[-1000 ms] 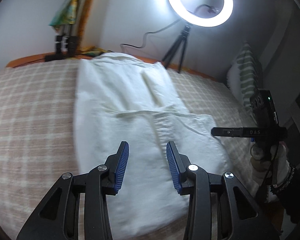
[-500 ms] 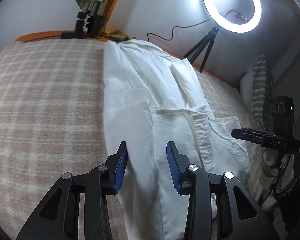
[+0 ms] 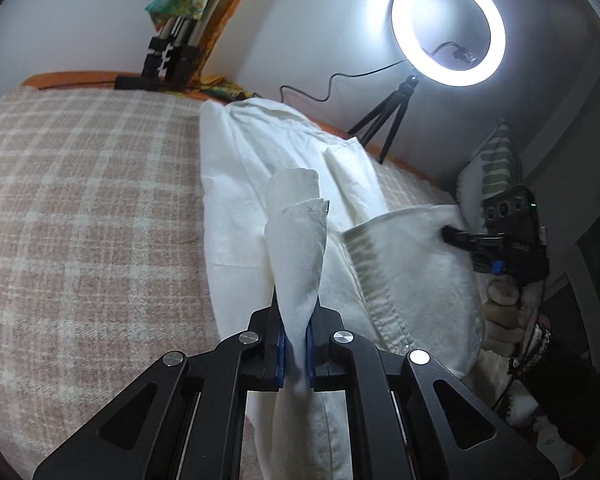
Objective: Fold small clothes
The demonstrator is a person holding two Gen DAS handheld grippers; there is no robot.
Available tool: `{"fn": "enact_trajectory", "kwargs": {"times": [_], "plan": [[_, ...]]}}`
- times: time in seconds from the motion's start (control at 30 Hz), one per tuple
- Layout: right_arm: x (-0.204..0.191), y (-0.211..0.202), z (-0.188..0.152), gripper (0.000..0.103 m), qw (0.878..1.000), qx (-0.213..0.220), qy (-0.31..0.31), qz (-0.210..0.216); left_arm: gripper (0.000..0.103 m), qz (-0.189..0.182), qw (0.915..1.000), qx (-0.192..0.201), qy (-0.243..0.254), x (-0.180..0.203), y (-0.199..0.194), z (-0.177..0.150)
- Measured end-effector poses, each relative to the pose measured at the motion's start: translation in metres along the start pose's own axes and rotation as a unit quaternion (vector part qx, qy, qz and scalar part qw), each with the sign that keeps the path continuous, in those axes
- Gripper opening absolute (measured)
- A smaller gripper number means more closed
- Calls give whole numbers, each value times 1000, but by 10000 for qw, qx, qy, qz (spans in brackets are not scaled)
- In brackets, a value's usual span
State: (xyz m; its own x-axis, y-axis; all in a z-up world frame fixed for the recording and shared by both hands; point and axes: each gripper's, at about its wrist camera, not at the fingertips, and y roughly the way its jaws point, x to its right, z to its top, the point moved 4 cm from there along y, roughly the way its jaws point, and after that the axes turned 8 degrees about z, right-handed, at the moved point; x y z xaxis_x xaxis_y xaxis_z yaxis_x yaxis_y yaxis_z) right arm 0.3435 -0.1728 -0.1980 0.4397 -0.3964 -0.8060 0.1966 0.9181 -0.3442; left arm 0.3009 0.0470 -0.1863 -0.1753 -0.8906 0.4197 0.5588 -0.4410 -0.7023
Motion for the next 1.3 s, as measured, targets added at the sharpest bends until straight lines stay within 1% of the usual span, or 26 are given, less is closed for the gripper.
{"fn": "enact_trajectory", "kwargs": {"times": [0.07,0.1,0.13,0.2,0.23,0.27,0.3,0.33,0.43,0.47,0.5,0.53,0.57,0.63,0.7,0.77,0.8,0.87,0.93,1.0,1.03,1.1,1.13,1.23,1.3], "plan": [[17,16,0,6,9967,-366,-186,-700,6,119,9999,-21,20,-4,6,0],[19,23,0,8,9936,-550,-304,-939,6,171,9998,-24,57,-5,9,1],[18,27,0,11,9915,-613,-374,-1084,8,250,9996,-28,112,-5,10,2],[9,25,3,14,9881,-560,-567,-1318,9,271,9994,12,222,-5,11,5],[4,20,5,20,9864,-495,-621,-1436,9,265,9992,42,283,-4,11,7],[-1,15,5,33,9857,-418,-606,-1514,9,274,9990,54,344,-2,12,8],[-7,8,2,40,9863,-323,-565,-1515,9,302,9987,67,412,-2,12,9],[-10,-3,-3,45,9875,-244,-552,-1455,9,328,9983,72,480,0,12,10],[-22,-33,-31,45,9905,-73,-602,-1232,11,457,9972,3,596,-1,13,9],[-26,-40,-41,44,9893,-61,-681,-1292,12,469,9973,-18,563,-2,11,8],[-29,-46,-52,44,9865,-112,-811,-1421,16,555,9970,-41,543,-4,8,8],[-31,-49,-59,44,9839,-220,-945,-1502,24,674,9962,-33,549,-5,5,7],[-34,-49,-68,44,9786,-415,-1160,-1649,26,817,9950,43,571,-7,-2,8],[-40,-40,-85,42,9651,-858,-1613,-1877,26,874,9944,252,547,-6,-18,10],[-44,-26,-99,39,9547,-1262,-1926,-1886,26,961,9926,403,626,2,-31,14],[-49,-14,-106,39,9460,-1475,-2201,-1866,26,860,9924,444,760,18,-37,18],[-50,-10,-108,39,9438,-1516,-2292,-1835,26,735,9930,351,852,30,-36,19],[-52,-7,-104,39,9438,-1471,-2377,-1764,26,496,9941,128,958,52,-27,20],[-51,-7,-98,39,9463,-1383,-2401,-1667,26,275,9945,-160,996,73,-11,22],[-51,-6,-97,39,9482,-1370,-2406,-1559,26,25,9934,-535,1013,97,13,25],[-52,-7,-99,39,9477,-1381,-2439,-1526,28,-24,9923,-670,1040,107,22,27],[-55,-8,-103,39,9463,-1422,-2498,-1483,38,-155,9867,-1091,1198,132,50,29],[-56,-7,-104,39,9442,-1440,-2554,-1502,45,-127,9844,-1245,1240,142,61,28],[-58,-2,-104,39,9411,-1441,-2652,-1522,46,280,9787,-1591,1270,156,91,30],[-59,0,-104,39,9410,-1412,-2684,-1505,46,427,9748,-1830,1205,161,108,29]]}}
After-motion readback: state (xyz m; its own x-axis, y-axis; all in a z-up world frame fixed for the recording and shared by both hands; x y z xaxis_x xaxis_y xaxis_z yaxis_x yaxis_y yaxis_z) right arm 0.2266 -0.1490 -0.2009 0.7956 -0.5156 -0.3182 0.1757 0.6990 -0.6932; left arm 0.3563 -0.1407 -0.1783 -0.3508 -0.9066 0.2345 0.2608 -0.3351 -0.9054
